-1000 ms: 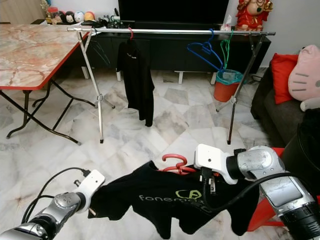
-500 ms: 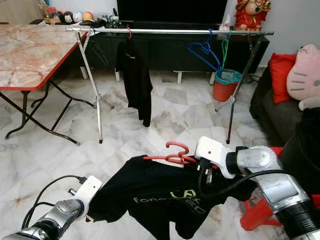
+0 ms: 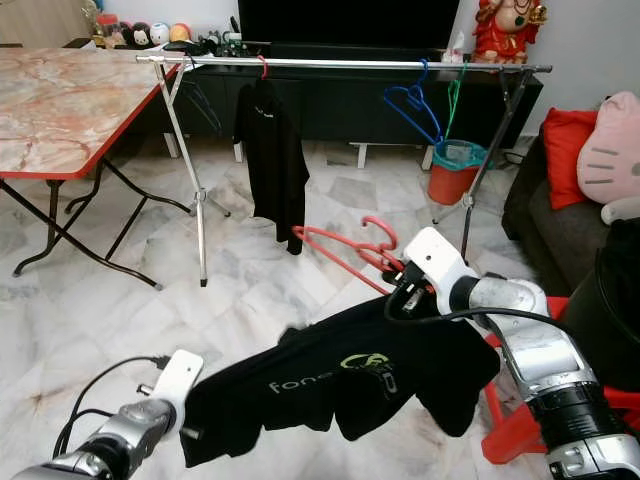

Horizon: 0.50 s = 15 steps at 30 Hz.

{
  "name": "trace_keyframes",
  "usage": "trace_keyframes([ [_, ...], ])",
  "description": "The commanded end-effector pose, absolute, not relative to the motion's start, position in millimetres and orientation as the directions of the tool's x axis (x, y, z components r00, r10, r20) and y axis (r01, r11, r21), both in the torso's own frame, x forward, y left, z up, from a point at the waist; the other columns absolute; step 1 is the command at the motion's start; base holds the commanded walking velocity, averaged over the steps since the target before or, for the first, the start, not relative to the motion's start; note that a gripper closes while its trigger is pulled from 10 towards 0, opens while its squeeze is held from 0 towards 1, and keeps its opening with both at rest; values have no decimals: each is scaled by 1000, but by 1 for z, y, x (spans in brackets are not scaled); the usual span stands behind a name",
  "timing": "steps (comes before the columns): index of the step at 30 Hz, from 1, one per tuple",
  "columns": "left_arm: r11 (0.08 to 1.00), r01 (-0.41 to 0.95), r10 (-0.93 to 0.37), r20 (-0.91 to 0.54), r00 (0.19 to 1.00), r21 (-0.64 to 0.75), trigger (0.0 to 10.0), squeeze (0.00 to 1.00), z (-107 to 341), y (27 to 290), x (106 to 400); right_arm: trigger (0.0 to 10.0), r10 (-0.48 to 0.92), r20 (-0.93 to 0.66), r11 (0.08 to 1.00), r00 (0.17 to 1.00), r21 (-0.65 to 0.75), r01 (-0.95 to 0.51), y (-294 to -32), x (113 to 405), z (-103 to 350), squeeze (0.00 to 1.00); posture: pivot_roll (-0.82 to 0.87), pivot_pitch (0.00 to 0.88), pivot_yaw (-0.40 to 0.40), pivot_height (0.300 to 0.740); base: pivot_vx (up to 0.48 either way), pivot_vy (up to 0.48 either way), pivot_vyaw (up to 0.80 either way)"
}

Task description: Hang hanger

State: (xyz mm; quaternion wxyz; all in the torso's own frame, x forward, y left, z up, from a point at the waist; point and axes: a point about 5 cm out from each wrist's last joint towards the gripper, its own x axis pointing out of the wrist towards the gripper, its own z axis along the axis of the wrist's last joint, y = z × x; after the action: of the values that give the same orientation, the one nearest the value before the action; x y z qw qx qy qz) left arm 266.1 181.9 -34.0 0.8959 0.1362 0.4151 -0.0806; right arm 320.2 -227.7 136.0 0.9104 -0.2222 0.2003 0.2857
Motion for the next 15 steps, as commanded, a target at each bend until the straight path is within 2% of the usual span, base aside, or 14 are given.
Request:
trace_keyframes([
  [1, 951, 223, 57, -829, 556, 215, 0, 0, -48, 209, 242, 10000, 276, -371, 823, 887, -385, -417, -261, 328, 171, 0, -196, 0, -37, 740, 0, 0, 0],
  [3, 926, 348, -104, -787, 609, 147, 0, 0, -40, 189, 255, 10000, 331, -323, 845, 887, -316, -431, -245, 330, 167, 0, -194, 0, -39, 740, 0, 0, 0],
  [4, 926, 348, -104, -787, 609, 147, 0, 0, -40, 189, 255, 10000, 331, -323, 845, 887, -316, -431, -245, 330, 167, 0, -194, 0, -39, 740, 0, 0, 0],
  [5, 885, 449, -213, -748, 628, 125, 2549, 0, -34, 175, 263, 10000, 388, -322, 845, 864, -251, -473, -232, 328, 159, 0, -187, 0, -41, 740, 0, 0, 0],
  [6, 858, 502, -279, -726, 628, 104, 7333, 0, -30, 167, 266, 10000, 438, -311, 835, 844, -206, -509, -221, 326, 151, 0, -187, 0, -41, 740, 0, 0, 0],
  [7, 844, 526, -310, -708, 634, 102, 10000, 0, -27, 163, 269, 10000, 457, -300, 843, 837, -156, -516, -215, 325, 144, 0, -184, 0, -43, 740, 0, 0, 0],
  [11, 831, 551, -391, -621, 679, 78, 10000, 0, -13, 150, 283, 10000, 459, -250, 854, 853, -141, -501, -202, 323, 125, 0, -172, 0, -48, 740, 0, 0, 0],
  [15, 827, 562, -483, -482, 731, 24, 10000, 0, 11, 137, 302, 10000, 352, -214, 931, 911, -18, -364, -195, 322, 98, 0, -166, 0, -51, 740, 0, 0, 0],
])
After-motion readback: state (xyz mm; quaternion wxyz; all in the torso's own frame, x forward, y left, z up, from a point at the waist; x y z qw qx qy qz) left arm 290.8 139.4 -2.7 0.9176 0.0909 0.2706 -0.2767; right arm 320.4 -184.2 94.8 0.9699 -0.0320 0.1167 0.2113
